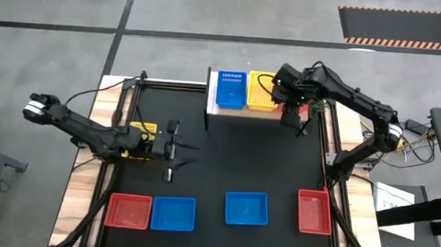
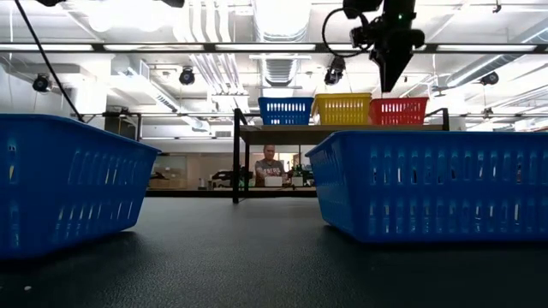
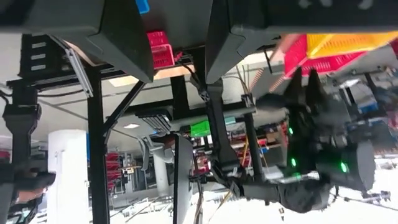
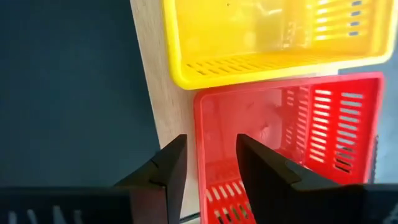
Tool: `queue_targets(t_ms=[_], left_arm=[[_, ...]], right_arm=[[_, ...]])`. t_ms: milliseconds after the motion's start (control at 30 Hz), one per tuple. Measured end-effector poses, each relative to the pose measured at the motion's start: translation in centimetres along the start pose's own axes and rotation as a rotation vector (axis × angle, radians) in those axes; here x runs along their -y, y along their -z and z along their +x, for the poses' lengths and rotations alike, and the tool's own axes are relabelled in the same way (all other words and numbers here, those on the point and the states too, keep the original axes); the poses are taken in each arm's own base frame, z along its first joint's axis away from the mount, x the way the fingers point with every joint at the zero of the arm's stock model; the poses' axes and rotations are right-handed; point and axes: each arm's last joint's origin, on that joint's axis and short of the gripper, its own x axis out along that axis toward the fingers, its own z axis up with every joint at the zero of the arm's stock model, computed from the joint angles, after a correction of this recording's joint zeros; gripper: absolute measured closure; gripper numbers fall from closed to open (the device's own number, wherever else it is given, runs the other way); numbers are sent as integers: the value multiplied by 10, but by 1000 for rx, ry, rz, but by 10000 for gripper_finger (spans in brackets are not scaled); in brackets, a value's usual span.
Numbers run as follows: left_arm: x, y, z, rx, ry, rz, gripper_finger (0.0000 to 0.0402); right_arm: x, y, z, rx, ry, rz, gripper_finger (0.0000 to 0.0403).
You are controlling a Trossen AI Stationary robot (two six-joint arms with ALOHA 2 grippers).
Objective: Stack baskets on shelf by color
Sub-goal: Stack the left red bin on top of the red bin on the shelf
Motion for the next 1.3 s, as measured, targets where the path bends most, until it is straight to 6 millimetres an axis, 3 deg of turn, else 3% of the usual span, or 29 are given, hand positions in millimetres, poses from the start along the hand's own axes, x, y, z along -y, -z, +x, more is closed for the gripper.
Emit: queue_targets(t_ms=[333,633,800,1033,1167,1300], left_arm=[[6,15,11,-60,10,-123,272],[28,39,29,-80,51,-316,272],[46,56,44,-54,80,-456,272],[67,63,68,118,80,-552,272],[76,57,83,180,99,-582,272],[83,45,99,154,106,-715,272]], right_arm=[[-13,11,-38,131,21,52,300],[-53,28,-61,386,-7,5,348],[-89,29,-55,616,-114,-113,364],[-146,30,-32,939,-155,-309,371],[-172,36,-14,1101,-165,-397,372],[-184,38,-4,1259,-148,-415,372]])
